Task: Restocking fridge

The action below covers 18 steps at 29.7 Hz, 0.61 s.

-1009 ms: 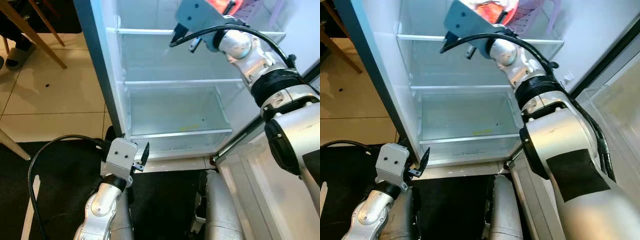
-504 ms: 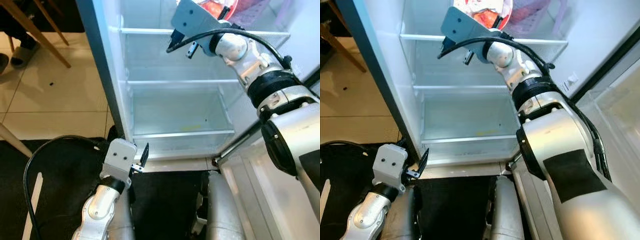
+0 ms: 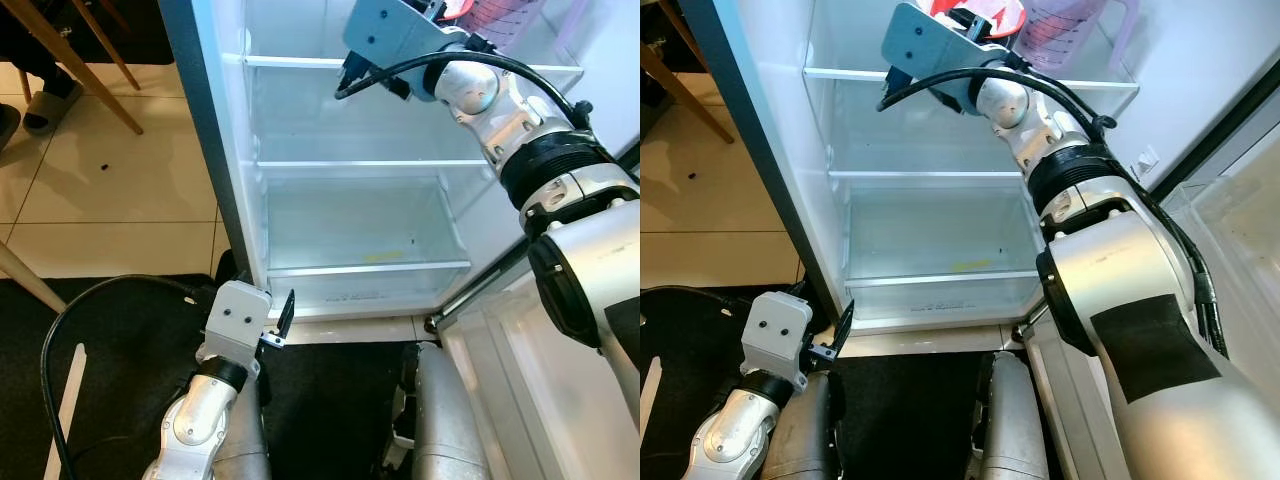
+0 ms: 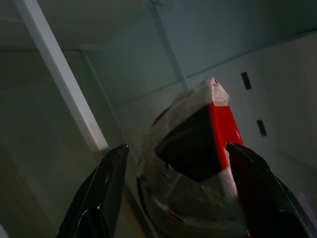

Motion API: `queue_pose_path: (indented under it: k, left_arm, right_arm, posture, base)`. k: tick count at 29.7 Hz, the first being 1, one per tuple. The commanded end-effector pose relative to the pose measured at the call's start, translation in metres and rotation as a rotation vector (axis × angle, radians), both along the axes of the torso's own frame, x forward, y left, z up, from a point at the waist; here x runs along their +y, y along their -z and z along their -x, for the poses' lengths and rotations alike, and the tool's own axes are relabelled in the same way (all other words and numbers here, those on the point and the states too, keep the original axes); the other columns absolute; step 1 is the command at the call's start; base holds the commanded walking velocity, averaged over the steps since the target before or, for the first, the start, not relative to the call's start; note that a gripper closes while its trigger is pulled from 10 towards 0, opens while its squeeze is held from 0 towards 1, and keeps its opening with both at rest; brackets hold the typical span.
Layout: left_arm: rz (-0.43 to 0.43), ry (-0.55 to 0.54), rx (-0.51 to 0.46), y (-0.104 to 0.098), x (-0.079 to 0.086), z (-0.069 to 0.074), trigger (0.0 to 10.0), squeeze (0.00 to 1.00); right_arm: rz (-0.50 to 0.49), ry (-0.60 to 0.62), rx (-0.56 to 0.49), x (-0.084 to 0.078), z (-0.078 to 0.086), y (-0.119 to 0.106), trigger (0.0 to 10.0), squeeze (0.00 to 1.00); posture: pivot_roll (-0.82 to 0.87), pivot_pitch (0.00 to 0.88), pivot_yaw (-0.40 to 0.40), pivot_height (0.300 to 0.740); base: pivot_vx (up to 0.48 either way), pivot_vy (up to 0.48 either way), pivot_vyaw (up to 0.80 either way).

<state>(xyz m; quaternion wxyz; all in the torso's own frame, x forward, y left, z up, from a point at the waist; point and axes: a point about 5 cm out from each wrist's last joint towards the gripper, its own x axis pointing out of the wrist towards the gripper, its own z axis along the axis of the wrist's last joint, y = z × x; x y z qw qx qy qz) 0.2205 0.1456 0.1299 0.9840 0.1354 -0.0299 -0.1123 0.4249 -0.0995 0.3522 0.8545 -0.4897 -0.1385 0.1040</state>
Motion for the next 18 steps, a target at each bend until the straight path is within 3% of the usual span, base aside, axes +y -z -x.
queue_pose_path:
  k: [1,8,11,18]
  left_arm:
    - [-0.009,0.012,0.035,0.007,-0.003,0.002,10.0,0.00]
    - [-0.001,0.025,0.035,0.008,-0.008,-0.004,10.0,0.00]
    - [0.002,0.035,0.032,0.008,-0.010,-0.006,10.0,0.00]
    - [0.002,0.040,0.028,0.007,-0.010,-0.009,10.0,0.00]
  right_arm:
    - [0.023,0.039,-0.056,-0.007,0.001,-0.010,10.0,0.00]
    - [0.064,0.121,-0.213,-0.021,0.003,-0.029,10.0,0.00]
    - [0.023,0.122,-0.228,-0.025,0.005,-0.035,10.0,0.00]
    - [0.036,0.149,-0.214,-0.029,0.004,-0.033,10.0,0.00]
  posture:
    - [0.22,0.280,-0.128,0.553]
    - [0.20,0.267,-0.121,0.553]
    - [0.19,0.259,-0.116,0.553]
    - [0.19,0.256,-0.113,0.553]
  base:
    - [0.000,0.000,0.00]
    - [0.000,0.000,0.00]
    - [0.000,0.000,0.00]
    - [0.000,0.000,0.00]
